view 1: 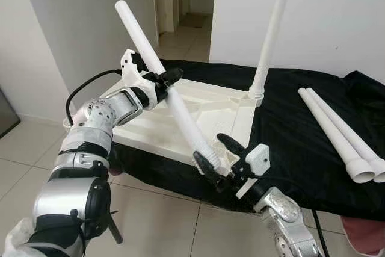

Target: Building children table

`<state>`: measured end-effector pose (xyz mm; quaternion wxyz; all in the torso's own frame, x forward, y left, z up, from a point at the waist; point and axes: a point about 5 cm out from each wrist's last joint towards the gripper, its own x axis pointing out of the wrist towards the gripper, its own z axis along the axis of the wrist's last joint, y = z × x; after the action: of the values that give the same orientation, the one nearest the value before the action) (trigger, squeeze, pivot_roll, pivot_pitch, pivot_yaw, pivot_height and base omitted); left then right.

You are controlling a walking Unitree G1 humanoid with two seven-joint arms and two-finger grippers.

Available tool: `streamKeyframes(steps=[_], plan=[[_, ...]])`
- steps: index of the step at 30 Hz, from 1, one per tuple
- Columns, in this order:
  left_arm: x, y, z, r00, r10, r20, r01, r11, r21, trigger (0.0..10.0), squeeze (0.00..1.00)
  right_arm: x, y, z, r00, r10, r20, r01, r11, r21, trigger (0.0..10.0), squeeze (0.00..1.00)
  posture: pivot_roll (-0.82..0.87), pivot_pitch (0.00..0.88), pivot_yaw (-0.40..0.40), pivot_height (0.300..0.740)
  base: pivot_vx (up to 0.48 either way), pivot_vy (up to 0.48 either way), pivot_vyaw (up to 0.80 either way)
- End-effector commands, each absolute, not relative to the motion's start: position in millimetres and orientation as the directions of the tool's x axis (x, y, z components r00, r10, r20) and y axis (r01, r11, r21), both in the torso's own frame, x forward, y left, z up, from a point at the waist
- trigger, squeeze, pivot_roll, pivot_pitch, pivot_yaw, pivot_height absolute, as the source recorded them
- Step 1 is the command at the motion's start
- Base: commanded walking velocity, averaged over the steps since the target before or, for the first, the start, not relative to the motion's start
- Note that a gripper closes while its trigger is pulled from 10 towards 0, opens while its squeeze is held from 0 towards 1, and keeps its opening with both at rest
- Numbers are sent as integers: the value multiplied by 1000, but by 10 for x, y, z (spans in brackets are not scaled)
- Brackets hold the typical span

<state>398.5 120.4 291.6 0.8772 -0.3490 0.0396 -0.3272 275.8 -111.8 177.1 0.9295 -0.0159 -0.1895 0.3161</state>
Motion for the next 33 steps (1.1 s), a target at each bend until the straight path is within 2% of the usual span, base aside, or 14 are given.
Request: streamKeyframes(steps=[1, 8, 18, 26, 33], plan=[[3868, 1134, 3052, 582, -737, 344, 769, 361, -527, 10000, 0, 2746, -1141, 1760, 743, 580, 334, -570, 810, -139, 10000, 0, 2, 24, 31, 740, 0, 0, 0], [3864, 1076, 3040, 616, -729, 301, 776, 494, -392, 10000, 0, 2785, -1284, 1731, 822, 520, 231, -497, 854, -154, 10000, 0, 1, 52, 21, 740, 0, 0, 0], [3833, 1071, 3151, 611, -718, 334, 791, 542, -283, 10000, 0, 2913, -1262, 1782, 852, 501, 152, -475, 861, -182, 10000, 0, 6, 68, 16, 740, 0, 0, 0], [3775, 990, 3258, 594, -712, 374, 799, 578, -167, 10000, 0, 2992, -1119, 1967, 808, 576, 122, -552, 813, -186, 10000, 0, 18, 79, 13, 740, 0, 0, 0], [3738, 895, 3308, 575, -716, 396, 808, 574, -134, 10000, 0, 3028, -1015, 2073, 756, 645, 108, -623, 760, -183, 10000, 0, 28, 78, 6, 740, 0, 0, 0]])
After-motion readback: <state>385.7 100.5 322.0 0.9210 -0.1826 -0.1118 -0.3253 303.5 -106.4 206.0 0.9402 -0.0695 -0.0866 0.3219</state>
